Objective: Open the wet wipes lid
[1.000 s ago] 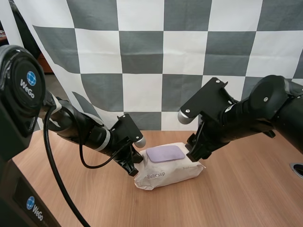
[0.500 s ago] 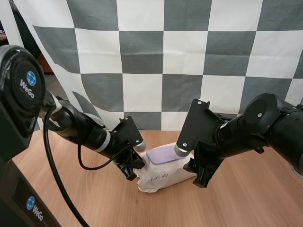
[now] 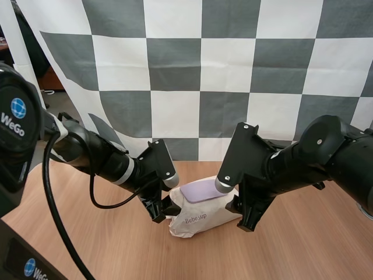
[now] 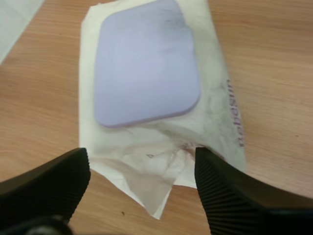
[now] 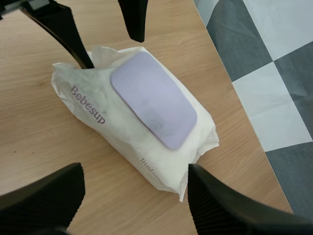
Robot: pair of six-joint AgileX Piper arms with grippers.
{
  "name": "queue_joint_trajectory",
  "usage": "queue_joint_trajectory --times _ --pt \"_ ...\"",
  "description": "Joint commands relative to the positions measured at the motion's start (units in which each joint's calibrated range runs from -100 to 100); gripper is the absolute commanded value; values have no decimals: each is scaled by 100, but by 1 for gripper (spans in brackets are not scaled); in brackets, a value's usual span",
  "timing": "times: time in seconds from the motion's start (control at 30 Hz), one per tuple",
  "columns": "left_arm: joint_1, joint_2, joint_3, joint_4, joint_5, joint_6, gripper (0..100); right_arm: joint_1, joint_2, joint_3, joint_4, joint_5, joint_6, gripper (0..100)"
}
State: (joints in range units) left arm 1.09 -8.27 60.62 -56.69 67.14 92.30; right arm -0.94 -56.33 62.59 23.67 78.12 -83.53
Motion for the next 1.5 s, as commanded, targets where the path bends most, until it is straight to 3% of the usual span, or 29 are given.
queue_joint_trajectory --times 0.0,0.77,0.8,0.87,0.93,1.0,1.03,1.17,1.47 --pt "2 28 -12 -460 -400 106 100 0 -2 0 3 114 26 100" --pt "-28 1557 -551 -142 661 106 100 0 -2 0 133 244 112 100" --pt "-28 1572 -551 -186 661 106 97 0 -2 0 133 244 112 100" --pt "-28 1572 -551 -317 644 106 78 0 -2 0 133 244 112 100" --pt "-28 1572 -610 -446 630 106 50 0 -2 0 133 244 112 100" --pt "-28 1572 -667 -571 630 106 11 0 -2 0 133 244 112 100" --pt "-20 1572 -669 -625 630 106 0 0 -2 0 133 244 112 100" --pt "-20 1572 -669 -684 647 106 0 0 -2 0 133 226 -168 100" --pt "-20 1572 -669 -399 1112 106 0 0 494 0 254 -543 -1647 100"
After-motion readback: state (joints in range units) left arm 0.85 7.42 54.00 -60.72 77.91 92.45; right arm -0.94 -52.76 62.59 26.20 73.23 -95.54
